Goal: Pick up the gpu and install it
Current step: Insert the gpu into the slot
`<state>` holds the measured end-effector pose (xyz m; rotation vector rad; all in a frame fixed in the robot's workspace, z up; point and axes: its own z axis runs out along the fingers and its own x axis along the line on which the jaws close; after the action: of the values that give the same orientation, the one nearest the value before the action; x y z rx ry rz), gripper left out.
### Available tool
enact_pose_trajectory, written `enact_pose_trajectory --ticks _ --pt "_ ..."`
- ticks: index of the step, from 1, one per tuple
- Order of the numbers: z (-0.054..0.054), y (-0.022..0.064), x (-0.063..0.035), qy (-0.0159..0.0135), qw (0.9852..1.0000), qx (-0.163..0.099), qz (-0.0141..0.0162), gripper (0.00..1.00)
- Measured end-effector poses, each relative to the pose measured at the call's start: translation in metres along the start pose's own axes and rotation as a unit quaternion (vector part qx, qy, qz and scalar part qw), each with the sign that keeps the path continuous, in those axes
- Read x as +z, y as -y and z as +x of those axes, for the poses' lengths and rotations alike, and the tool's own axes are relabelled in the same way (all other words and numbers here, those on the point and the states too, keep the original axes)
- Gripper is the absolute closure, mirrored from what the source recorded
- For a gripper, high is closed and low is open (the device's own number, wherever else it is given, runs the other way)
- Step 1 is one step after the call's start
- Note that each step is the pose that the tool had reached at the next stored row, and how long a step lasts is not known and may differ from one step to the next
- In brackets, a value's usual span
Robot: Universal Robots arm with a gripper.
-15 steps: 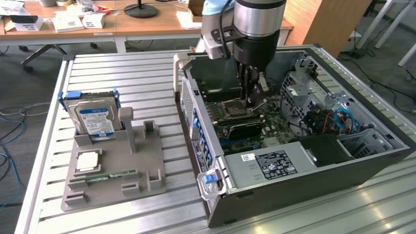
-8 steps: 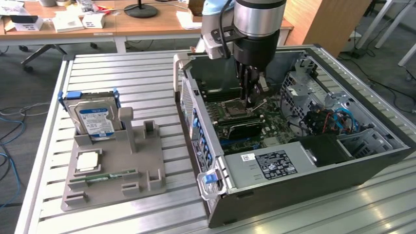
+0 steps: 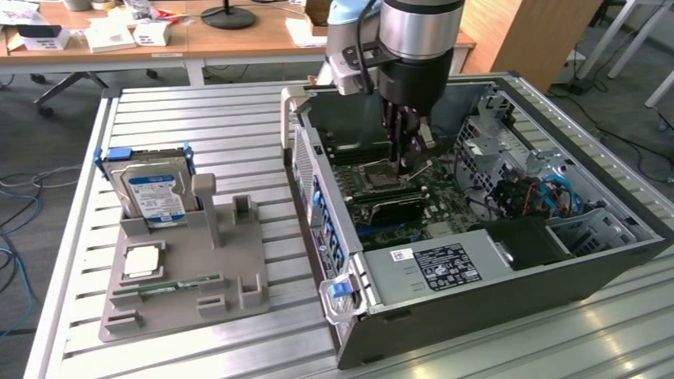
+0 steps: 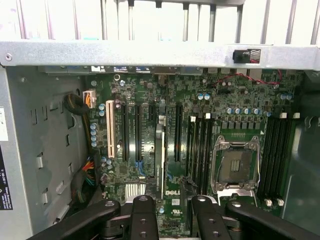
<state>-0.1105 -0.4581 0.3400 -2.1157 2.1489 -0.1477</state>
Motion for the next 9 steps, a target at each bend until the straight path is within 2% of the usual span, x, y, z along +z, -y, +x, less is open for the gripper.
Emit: enact_pose_trajectory --ticks 1,2,5,8,9 --pt "0.0 0.0007 0.0002 -0.0002 1.0 0.0 -0.0067 0.67" --pt "0.0 0.0016 0.0004 -0.0002 0.9999 0.0 -0.0151 0.67" --pt "0.0 0.0048 0.0009 -0.001 0.9991 0.001 -0.042 0.67" --pt "-0.0001 0.0092 0.0016 -0.0016 0.9976 0.001 -0.0695 0.67" --pt "-0.0001 0.0101 0.0018 -0.0016 0.9974 0.001 -0.0727 0.67"
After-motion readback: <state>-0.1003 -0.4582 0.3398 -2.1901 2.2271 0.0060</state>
